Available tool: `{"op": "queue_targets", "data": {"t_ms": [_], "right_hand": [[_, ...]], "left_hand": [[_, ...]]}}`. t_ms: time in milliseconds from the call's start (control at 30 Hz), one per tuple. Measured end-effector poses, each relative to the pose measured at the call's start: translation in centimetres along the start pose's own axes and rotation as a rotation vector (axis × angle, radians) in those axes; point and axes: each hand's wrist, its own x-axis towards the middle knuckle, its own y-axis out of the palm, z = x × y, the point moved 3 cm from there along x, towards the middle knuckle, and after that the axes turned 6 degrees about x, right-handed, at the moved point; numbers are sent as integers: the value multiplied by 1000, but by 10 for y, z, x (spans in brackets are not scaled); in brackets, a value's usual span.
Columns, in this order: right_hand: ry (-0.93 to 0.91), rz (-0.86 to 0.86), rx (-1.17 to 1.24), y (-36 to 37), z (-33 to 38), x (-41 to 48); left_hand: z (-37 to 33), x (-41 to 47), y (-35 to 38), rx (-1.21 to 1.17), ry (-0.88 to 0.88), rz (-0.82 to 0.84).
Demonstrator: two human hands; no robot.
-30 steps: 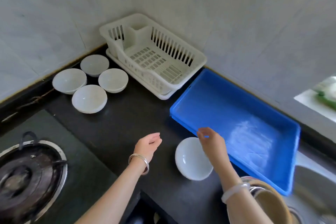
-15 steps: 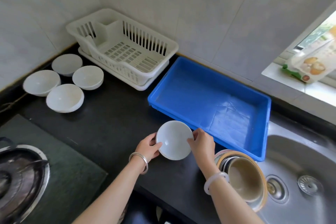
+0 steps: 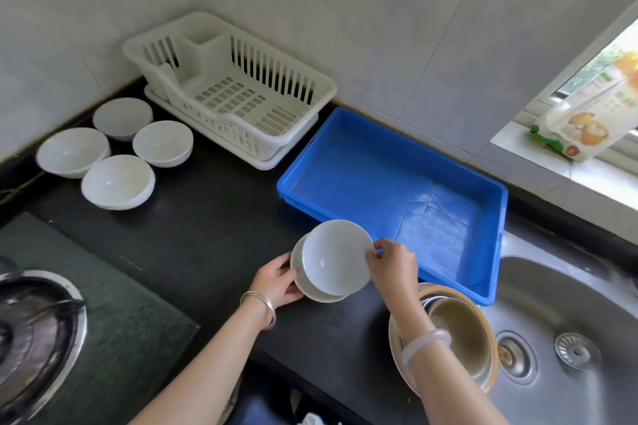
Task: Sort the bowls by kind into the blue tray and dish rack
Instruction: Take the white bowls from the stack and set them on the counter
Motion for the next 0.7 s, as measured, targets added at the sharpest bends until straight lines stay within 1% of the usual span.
{"op": "queue_targets", "data": {"t_ms": [133, 300, 567, 700], "right_hand": [[-6, 5, 194, -10, 7, 4], [-32, 39, 294, -3, 38, 10], [-53, 202, 374, 54, 103, 23], [-17, 300, 428, 95, 135, 29]], "left_hand": [[-2, -2, -16, -42, 18, -64], [-20, -8, -51, -135, 76, -165], [-42, -23, -131, -339, 128, -431], [-43, -26, -166, -420, 135, -540]]}}
